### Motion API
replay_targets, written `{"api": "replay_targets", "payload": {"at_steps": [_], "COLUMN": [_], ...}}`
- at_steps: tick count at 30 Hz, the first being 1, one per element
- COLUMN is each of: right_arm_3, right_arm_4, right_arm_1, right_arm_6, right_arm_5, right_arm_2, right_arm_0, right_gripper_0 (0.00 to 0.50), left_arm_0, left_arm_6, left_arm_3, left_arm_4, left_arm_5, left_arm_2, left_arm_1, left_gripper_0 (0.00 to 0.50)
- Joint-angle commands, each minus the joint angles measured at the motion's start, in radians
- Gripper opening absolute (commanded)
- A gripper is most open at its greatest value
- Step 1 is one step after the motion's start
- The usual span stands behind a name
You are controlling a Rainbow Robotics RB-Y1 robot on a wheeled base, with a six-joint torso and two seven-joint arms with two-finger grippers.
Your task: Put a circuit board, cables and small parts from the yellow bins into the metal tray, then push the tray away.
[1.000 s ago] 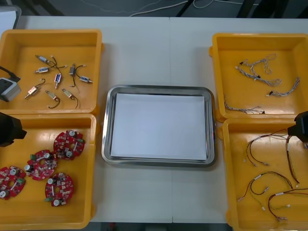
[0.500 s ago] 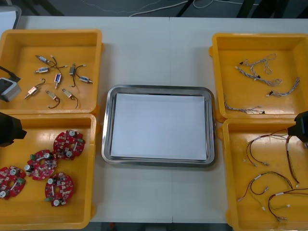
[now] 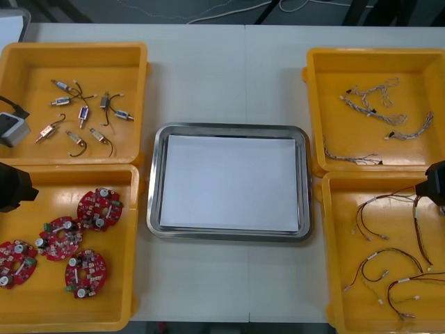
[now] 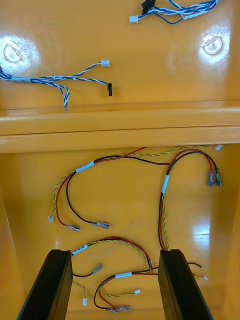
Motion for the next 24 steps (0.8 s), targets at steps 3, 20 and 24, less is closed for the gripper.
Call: {"api": "replay_targets", "payload": {"at_steps": [3,20,24], "right_arm_3": [-0.006,-0.022,-0.022], "right_arm_4": [0.005,0.036,0.056], "right_arm_1": [-0.015,-0.003,-0.003], "right_arm_6": [0.014,-0.184,-0.276], "right_arm_5": [0.004,0.004,0.004], "right_arm_2": [0.015,-0.038,-0.042], "right_arm_0": [-0.021,0.108,0.129], "right_gripper_0": [0.500,0.500,0.500], "left_arm_0": [-0.024,-0.025,-0.025], "left_arm_6": [0.055,0.062,0.074], "left_arm_3": [-0.003,0.012,0.012], "left_arm_4": [-0.009,0.020,0.065], "left_arm_5": [0.008,0.037,0.036], "left_arm_2": [-0.004,-0.022,0.015], "left_arm_1": [0.040,0.030,0.037], "left_gripper_0": [0.500,0.500,0.500]}}
